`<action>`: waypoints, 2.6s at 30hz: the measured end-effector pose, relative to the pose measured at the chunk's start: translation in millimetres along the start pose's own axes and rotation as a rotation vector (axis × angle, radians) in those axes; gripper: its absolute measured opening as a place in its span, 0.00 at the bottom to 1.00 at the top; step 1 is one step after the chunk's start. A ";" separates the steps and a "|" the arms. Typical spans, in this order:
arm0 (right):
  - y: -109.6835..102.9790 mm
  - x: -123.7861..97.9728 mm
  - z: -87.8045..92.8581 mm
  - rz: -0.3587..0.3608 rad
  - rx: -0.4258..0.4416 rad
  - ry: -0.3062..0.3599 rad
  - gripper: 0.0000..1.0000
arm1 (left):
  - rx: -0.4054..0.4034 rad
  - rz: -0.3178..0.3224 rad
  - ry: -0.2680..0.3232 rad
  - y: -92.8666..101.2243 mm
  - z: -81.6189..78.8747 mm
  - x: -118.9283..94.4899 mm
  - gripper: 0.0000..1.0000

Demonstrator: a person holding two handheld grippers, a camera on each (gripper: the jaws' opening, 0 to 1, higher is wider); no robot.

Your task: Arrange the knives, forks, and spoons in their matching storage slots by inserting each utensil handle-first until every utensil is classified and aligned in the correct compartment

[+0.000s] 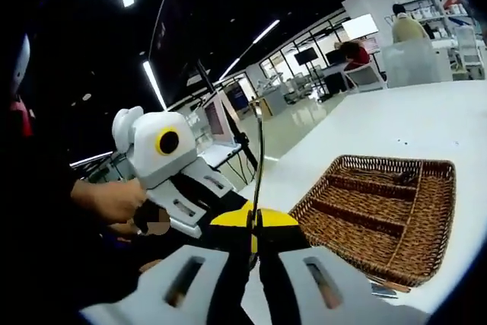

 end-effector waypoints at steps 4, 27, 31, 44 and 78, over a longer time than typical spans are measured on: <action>6.9 -8.8 -0.1 0.040 -0.047 -0.028 0.18 | 0.035 0.017 -0.046 1.2 2.8 -1.7 0.00; 21.1 -103.3 -9.2 0.281 -0.202 -0.107 0.94 | 0.346 0.095 -0.234 -27.1 -16.4 -17.0 0.00; 26.8 -119.9 -7.4 0.326 -0.190 -0.104 0.95 | 0.406 0.106 -0.266 -32.4 -20.9 -18.6 0.00; 31.2 -138.9 -2.5 0.411 -0.198 -0.124 0.99 | 0.564 0.174 -0.350 -37.7 -33.9 -16.5 0.00; 34.4 -161.2 -5.7 0.469 -0.179 -0.077 0.99 | 0.704 0.216 -0.539 -64.7 -36.5 20.0 0.00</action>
Point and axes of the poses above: the point that each gripper's makers call its tool centre point, and the gripper's own axes: x roughly forward along the fingers, y roughly to its right, z roughly out of its underside, the point moved 4 cm from there along -x, roughly backward along the fingers, and after that the axes turned 15 degrees about -z, right-handed, at the moved point
